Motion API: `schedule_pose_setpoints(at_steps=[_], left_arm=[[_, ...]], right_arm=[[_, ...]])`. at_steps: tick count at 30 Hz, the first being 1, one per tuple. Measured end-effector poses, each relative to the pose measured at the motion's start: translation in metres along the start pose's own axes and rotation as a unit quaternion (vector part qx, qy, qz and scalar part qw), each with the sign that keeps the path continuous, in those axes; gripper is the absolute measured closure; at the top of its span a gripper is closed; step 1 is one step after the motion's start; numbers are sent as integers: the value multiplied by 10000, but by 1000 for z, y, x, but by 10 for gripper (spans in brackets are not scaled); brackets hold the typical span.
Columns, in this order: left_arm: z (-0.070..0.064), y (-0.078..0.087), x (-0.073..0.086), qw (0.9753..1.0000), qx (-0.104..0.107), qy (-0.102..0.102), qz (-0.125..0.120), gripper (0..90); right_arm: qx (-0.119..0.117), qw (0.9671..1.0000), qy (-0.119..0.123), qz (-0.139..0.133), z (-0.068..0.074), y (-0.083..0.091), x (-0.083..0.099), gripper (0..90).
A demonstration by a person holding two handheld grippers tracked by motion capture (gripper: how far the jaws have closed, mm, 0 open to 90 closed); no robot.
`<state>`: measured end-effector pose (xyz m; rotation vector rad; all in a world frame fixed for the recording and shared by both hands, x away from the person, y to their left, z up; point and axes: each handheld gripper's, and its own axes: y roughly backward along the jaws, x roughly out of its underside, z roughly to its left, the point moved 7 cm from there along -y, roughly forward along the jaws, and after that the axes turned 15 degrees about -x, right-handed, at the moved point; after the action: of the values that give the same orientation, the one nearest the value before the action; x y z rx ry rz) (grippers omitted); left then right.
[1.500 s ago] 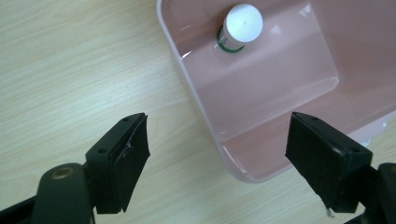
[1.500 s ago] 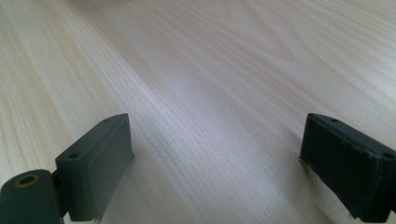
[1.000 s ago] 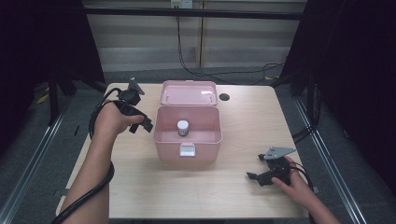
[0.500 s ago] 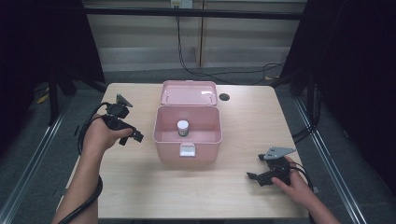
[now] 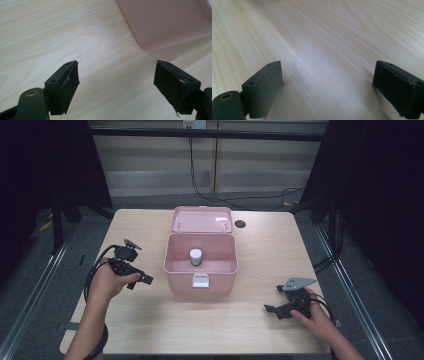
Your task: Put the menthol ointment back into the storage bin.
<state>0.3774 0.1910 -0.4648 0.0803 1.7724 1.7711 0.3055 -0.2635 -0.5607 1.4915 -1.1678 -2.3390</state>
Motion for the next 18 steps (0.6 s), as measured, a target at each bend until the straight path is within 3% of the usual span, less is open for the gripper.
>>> schedule_pose_setpoints(at_steps=[18], left_arm=[[-14,-42,33,9998,94,-147,-13,197]], right_arm=[[0,10000,3,2,0,0,0,86]])
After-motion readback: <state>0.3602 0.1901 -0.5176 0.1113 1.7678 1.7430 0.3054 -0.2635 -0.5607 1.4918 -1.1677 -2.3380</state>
